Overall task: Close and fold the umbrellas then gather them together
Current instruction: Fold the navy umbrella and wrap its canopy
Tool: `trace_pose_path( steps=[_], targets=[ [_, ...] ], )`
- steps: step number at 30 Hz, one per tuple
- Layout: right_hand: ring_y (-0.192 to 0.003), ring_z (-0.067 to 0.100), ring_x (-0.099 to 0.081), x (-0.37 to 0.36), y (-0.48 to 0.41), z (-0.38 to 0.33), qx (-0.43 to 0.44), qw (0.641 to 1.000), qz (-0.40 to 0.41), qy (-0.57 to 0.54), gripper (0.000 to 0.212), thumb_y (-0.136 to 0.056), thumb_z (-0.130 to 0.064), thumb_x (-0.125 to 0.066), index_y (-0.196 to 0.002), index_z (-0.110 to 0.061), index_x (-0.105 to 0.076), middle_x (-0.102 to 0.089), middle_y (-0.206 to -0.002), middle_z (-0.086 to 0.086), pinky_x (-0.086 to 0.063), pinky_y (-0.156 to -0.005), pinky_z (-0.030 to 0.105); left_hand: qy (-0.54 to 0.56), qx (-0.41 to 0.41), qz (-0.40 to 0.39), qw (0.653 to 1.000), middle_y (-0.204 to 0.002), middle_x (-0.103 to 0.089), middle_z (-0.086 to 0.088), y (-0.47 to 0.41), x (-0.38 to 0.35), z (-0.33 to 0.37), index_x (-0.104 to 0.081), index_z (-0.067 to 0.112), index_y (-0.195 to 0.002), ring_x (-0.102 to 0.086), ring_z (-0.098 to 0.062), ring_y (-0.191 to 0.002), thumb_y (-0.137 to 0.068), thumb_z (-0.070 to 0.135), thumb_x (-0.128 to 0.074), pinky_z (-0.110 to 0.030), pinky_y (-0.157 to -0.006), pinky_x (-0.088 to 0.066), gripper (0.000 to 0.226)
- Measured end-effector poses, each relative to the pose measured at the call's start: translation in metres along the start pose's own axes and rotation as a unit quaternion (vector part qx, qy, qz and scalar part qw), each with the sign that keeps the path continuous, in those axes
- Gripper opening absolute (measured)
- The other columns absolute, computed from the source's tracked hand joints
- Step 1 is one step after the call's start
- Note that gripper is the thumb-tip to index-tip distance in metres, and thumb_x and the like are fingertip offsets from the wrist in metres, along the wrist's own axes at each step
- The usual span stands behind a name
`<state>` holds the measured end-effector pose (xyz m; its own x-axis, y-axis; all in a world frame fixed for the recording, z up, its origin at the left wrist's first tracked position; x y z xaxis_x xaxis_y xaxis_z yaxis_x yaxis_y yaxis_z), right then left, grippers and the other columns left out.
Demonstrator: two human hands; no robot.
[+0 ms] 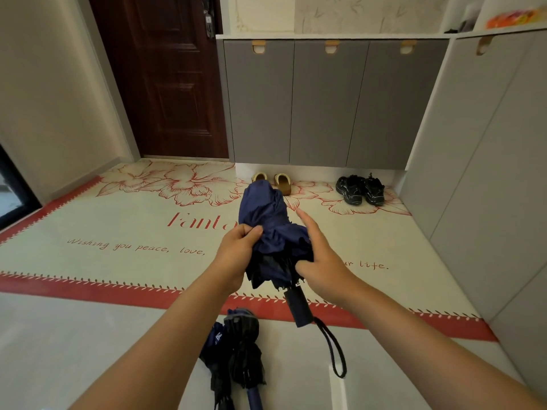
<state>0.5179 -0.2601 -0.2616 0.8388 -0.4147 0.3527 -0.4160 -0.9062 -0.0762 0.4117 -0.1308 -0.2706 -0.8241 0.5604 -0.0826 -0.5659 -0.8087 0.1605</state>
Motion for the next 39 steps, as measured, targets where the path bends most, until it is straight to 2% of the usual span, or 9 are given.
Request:
trace_pose_path(
  steps=[3,6,8,15,19,24,28,34,39],
  targets=[
    [-0.125,0.006,-0.050,-0.004,0.004,-0.002,0.006,0.999,-0.027,0.018,0.088,-0.078,-0.034,-0.061,-0.154,-0.050,-0.020,-0.031,-0.151,-0.012,-0.049,-0.106,0.040,-0.014,-0.016,0.025,0.999,-0.089,-0.062,-0.017,0.003,0.000,0.004,-0.054,0.013,-0.074,-0.061,-0.031,-0.087,-0.097,0.025,-0.059,-0.052,-0.086,-0.053,0.027],
    [-0.127,0.013,-0.050,-0.007,0.006,0.002,0.001,0.983,-0.002,0.183,0.134,-0.055,-0.064,-0.085,-0.153,-0.057,0.005,-0.023,-0.150,-0.013,-0.052,-0.102,0.041,0.000,-0.008,0.028,1.000,-0.091,-0.065,-0.018,0.007,-0.008,0.001,-0.055,0.012,-0.075,-0.064,-0.034,-0.091,-0.097,0.025,-0.060,-0.054,-0.092,-0.053,0.025],
    [-0.119,0.021,-0.054,-0.007,0.003,0.010,0.000,0.965,0.034,0.260,0.141,-0.053,-0.057,-0.090,-0.152,-0.053,0.011,-0.024,-0.147,-0.004,-0.053,-0.098,0.040,0.019,0.009,0.019,1.000,-0.095,-0.068,-0.019,0.012,-0.016,-0.001,-0.058,0.010,-0.080,-0.066,-0.034,-0.094,-0.097,0.025,-0.061,-0.051,-0.092,-0.055,0.023],
    [-0.100,0.030,-0.062,0.010,0.002,0.009,0.030,0.947,0.132,0.291,0.098,-0.084,-0.041,-0.074,-0.158,-0.044,-0.011,-0.052,-0.125,0.005,-0.049,-0.078,0.034,0.010,0.010,-0.060,0.998,-0.096,-0.071,-0.013,0.019,-0.019,0.012,-0.066,0.009,-0.085,-0.067,-0.031,-0.097,-0.097,0.023,-0.061,-0.045,-0.087,-0.056,0.019],
    [-0.097,0.026,-0.064,0.019,0.002,0.005,0.041,0.953,0.159,0.255,0.085,-0.089,-0.036,-0.071,-0.158,-0.039,-0.023,-0.067,-0.116,0.003,-0.051,-0.079,0.033,-0.049,-0.002,-0.089,0.995,-0.097,-0.068,-0.012,0.018,-0.007,0.021,-0.059,0.011,-0.078,-0.068,-0.026,-0.097,-0.098,0.021,-0.059,-0.047,-0.080,-0.061,0.022],
    [-0.075,0.019,-0.067,0.038,0.002,0.000,-0.008,0.982,0.160,0.101,0.080,-0.081,-0.010,-0.074,-0.150,-0.037,-0.044,-0.064,-0.096,-0.026,-0.062,-0.073,0.040,-0.084,0.017,-0.090,0.992,-0.113,-0.068,-0.011,0.018,0.011,0.018,-0.053,0.012,-0.078,-0.071,-0.026,-0.102,-0.101,0.024,-0.055,-0.044,-0.078,-0.062,0.025],
    [-0.061,0.034,-0.071,0.031,0.001,0.000,-0.061,0.987,0.150,-0.011,0.066,-0.080,0.003,-0.070,-0.130,-0.040,-0.060,-0.074,-0.087,-0.004,-0.046,-0.041,0.025,-0.088,0.032,-0.108,0.990,-0.116,-0.067,-0.010,0.017,0.009,0.014,-0.050,0.013,-0.079,-0.071,-0.027,-0.101,-0.103,0.025,-0.051,-0.043,-0.077,-0.061,0.027],
    [-0.053,0.033,-0.065,0.014,0.003,0.001,-0.113,0.977,0.058,-0.174,0.032,-0.086,0.008,-0.063,-0.116,-0.006,-0.063,-0.068,-0.069,0.020,-0.043,-0.044,0.030,-0.045,0.047,-0.143,0.988,-0.121,-0.068,-0.013,0.018,-0.008,0.002,-0.052,0.007,-0.107,-0.066,-0.030,-0.113,-0.105,0.032,-0.044,-0.050,-0.099,-0.052,0.027],
    [-0.047,0.024,-0.061,-0.004,0.014,-0.001,-0.144,0.960,-0.039,-0.236,0.019,-0.098,0.002,-0.045,-0.107,0.003,-0.061,-0.065,-0.063,0.015,-0.044,-0.042,0.027,0.045,0.030,-0.144,0.988,-0.127,-0.063,-0.023,0.019,-0.018,-0.001,-0.051,-0.007,-0.128,-0.058,-0.037,-0.120,-0.106,0.023,-0.041,-0.047,-0.109,-0.044,0.039]
  ],
)
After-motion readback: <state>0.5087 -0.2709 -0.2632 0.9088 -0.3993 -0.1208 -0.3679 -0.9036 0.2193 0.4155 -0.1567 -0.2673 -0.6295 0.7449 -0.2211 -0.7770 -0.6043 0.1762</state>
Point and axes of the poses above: each hand's wrist, its own y-axis away from the middle knuckle, its own x-axis out of the back of the hand, z = x × y, the point moved 6 cm from there along -y, towards the middle knuckle
